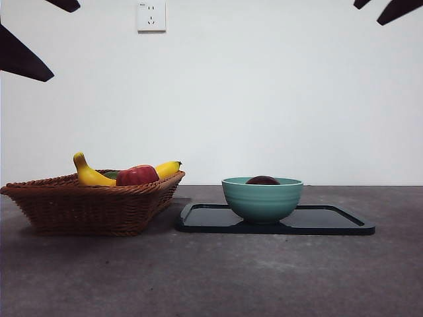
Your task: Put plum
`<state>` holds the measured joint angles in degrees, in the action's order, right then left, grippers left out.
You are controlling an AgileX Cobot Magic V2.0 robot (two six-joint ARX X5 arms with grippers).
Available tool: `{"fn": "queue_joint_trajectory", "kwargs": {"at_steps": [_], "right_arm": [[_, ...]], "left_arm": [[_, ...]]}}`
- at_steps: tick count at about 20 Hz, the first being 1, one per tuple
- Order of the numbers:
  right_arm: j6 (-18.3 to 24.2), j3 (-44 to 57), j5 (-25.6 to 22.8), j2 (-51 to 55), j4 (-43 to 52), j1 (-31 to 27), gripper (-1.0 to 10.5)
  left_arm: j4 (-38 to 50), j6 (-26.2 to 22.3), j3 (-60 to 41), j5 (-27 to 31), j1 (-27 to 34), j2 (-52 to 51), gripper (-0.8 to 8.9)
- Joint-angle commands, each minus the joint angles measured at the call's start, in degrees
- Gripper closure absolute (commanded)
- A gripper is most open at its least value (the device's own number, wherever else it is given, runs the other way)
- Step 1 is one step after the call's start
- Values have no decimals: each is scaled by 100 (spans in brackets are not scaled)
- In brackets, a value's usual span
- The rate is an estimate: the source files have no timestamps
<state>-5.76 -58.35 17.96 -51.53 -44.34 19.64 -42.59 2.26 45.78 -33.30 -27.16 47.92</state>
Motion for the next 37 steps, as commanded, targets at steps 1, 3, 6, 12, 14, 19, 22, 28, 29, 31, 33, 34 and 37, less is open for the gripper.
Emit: {"fn": "queue_joint_trajectory", "kwargs": {"at_steps": [1,3,6,12,14,19,22,28,29,31,33,34,37], "right_arm": [[48,459,240,422,15,129,742],[2,876,350,813,9,205,742],[-57,1414,378,1318,9,284,742],[-118,1676,518,1617,-70,291,742],[-116,1676,518,1611,-70,291,742],[-116,1676,518,1613,-72,291,742],[-118,1676,518,1613,-77,291,742],[-118,1676,518,1613,-74,291,742],[-118,1676,518,1613,-74,291,742],[-118,1676,518,1613,-74,291,742],[-118,1676,520,1613,-74,291,742],[-118,1676,520,1613,-74,291,742],[-118,1676,520,1613,-74,291,742]], "left_arm": [[59,-7,39,-39,-28,22,439],[57,-7,39,-39,-28,20,440],[57,-7,39,-39,-28,22,440],[57,-7,39,-39,-28,20,440],[57,-7,39,-39,-28,22,439],[55,-4,39,-39,-28,20,439],[57,-4,39,-39,-28,20,439],[415,424,52,-37,-42,26,439],[619,627,68,0,-70,42,439],[975,960,149,157,-162,146,438],[1099,1161,404,417,-267,455,439],[1093,1196,595,549,-317,675,438],[1093,1290,1377,778,-446,1558,439]]}}
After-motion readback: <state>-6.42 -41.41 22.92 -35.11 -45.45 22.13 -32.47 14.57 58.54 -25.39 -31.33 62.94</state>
